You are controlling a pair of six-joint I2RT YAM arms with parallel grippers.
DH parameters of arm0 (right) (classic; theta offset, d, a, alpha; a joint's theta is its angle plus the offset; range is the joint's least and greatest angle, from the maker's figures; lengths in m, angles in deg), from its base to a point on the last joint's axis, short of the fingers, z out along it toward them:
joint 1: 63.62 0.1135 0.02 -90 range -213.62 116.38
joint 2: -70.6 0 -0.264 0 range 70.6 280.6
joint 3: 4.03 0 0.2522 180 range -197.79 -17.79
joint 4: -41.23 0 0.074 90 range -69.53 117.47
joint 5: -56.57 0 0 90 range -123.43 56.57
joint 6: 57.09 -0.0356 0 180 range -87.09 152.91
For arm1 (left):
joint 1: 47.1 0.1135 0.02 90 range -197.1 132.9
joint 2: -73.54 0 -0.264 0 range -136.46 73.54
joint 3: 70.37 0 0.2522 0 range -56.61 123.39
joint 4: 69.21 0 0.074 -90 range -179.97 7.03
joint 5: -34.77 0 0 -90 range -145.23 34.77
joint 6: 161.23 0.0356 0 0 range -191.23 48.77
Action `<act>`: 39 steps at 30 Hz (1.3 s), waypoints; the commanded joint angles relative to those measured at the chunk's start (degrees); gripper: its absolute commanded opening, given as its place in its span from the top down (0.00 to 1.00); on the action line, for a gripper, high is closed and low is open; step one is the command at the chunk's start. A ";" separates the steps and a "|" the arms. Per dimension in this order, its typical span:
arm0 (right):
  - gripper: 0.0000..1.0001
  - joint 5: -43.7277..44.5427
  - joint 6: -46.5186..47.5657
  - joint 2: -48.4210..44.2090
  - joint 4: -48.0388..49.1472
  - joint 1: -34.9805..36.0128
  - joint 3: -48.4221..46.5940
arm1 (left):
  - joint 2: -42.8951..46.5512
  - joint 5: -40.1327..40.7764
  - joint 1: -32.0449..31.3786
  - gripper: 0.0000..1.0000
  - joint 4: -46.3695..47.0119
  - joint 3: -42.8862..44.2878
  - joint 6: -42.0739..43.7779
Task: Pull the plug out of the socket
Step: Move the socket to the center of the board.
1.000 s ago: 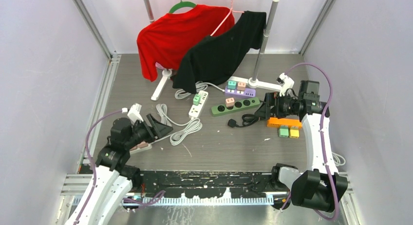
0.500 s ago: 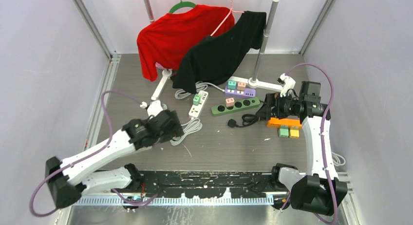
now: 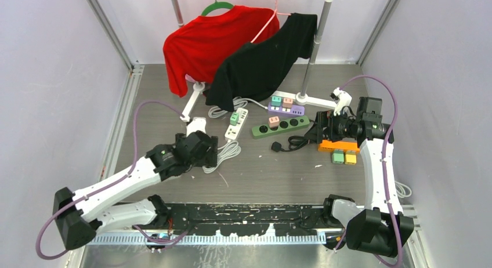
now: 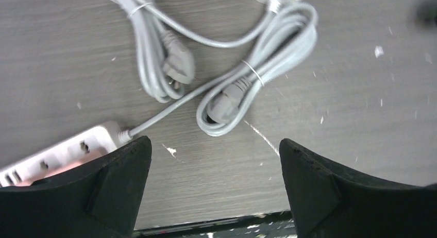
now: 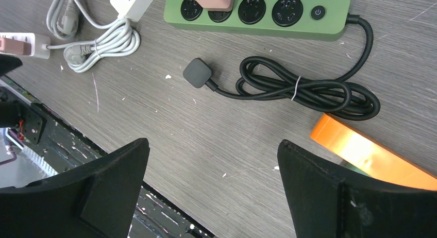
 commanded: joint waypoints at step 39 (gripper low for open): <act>0.00 -1.73 0.53 1.00 0.52 -0.25 0.01 | -13.70 -33.42 14.46 0.71 33.34 -16.31 21.88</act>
